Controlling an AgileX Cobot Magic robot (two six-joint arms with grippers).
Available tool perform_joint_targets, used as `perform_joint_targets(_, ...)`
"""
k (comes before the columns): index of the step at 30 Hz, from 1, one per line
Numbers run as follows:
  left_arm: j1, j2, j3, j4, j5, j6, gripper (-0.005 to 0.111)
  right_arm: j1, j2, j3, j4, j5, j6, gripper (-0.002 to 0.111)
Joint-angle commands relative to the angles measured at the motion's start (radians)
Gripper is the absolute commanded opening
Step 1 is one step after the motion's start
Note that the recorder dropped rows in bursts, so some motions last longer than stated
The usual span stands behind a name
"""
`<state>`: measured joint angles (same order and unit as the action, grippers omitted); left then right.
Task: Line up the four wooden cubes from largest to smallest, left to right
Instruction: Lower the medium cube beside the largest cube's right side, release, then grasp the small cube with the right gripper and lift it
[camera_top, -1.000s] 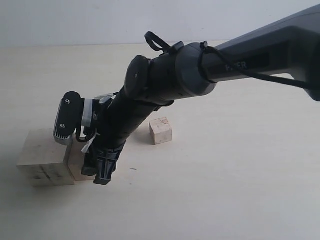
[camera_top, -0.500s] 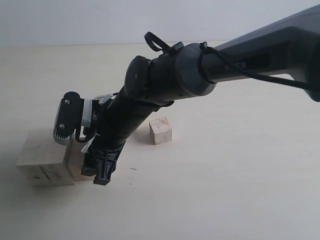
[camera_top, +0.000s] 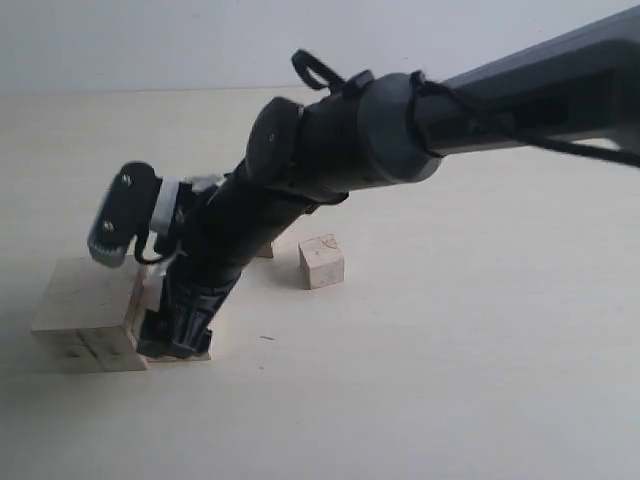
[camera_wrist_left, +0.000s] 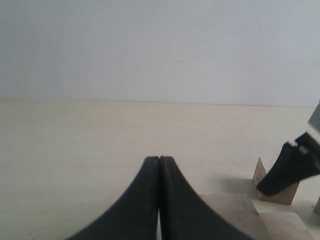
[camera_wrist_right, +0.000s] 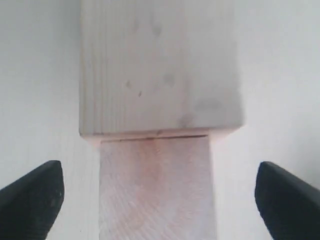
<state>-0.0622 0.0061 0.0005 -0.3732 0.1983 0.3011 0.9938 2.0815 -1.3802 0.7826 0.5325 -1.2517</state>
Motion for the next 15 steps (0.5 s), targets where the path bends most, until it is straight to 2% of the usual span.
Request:
perform_joint_targets(1,0.002,-0.006,-0.001,0.002,-0.011,-0.002,0.0,-0.003,-0.189,-0.027,-0.18,-0.011,0.234,0.1)
perform_joint_targets(5,0.002,-0.006,-0.001,0.002,-0.011,-0.002,0.0,-0.043,-0.323,-0.035,-0.421,-0.102,0.521,0.1)
perform_joint_targets(8,0.002,-0.006,-0.001,0.002,-0.011,-0.002,0.0,-0.107,-0.343,-0.035,-0.511,-0.155,0.725,0.1)
perform_joint_targets(11,0.002,-0.006,-0.001,0.002,-0.011,-0.002,0.0,-0.171,-0.289,-0.033,-0.53,-0.139,0.763,0.1)
perform_joint_targets(15,0.002,-0.006,-0.001,0.002,-0.011,-0.002,0.0,-0.203,-0.176,-0.033,-0.53,-0.125,0.761,0.1)
